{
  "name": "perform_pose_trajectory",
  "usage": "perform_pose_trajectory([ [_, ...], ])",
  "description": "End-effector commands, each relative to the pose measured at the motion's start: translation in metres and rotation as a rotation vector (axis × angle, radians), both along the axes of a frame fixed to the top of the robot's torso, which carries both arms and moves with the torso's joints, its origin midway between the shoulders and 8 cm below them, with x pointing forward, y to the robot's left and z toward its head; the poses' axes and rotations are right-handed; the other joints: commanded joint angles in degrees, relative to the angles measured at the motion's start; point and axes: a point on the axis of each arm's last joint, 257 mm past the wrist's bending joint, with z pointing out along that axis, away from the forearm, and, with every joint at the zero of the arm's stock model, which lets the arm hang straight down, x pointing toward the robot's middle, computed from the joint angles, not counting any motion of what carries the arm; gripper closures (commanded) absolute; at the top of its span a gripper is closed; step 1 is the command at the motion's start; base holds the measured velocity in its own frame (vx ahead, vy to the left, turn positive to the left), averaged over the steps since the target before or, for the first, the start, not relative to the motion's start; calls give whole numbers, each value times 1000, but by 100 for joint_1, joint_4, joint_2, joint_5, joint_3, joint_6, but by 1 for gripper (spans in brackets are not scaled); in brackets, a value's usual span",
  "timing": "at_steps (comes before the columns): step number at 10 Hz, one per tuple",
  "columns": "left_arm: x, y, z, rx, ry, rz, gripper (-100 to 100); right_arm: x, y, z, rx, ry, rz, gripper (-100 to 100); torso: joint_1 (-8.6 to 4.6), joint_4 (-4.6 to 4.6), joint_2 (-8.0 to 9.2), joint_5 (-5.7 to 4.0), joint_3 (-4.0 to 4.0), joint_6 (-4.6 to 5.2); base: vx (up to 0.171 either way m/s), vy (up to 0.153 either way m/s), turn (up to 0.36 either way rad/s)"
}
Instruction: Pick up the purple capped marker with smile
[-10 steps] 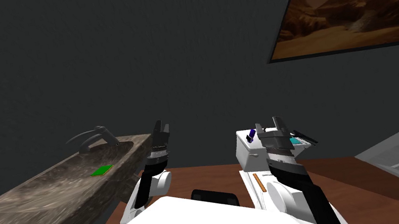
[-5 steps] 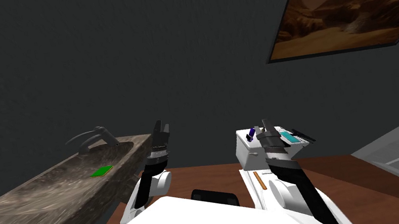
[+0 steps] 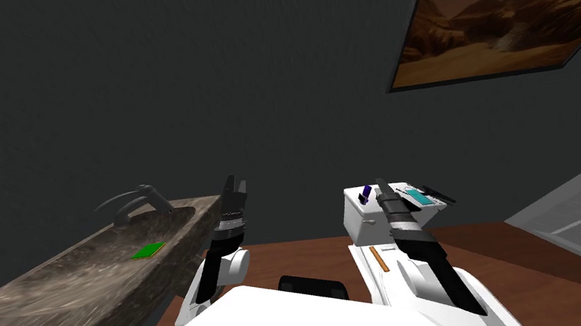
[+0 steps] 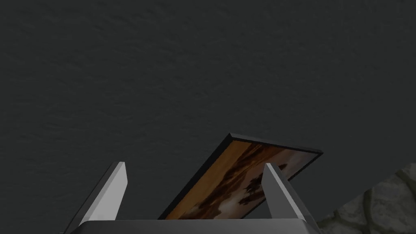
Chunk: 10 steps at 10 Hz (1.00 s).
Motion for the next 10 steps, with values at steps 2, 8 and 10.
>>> perform_pose_trajectory([
  [2,0,0,0,0,0,0,0,12,-21,-18,-128,63,-68,-100,0,0,0,1,0,0,-17,35,-18],
  [8,0,0,0,0,0,0,0,33,-65,-63,-403,195,-188,-100,-8,-1,-7,-1,-4,0,-2,20,1],
  [10,0,0,0,0,0,0,0,37,-76,-79,-492,239,-211,-100,-12,-3,-13,-2,-7,0,21,-1,28],
])
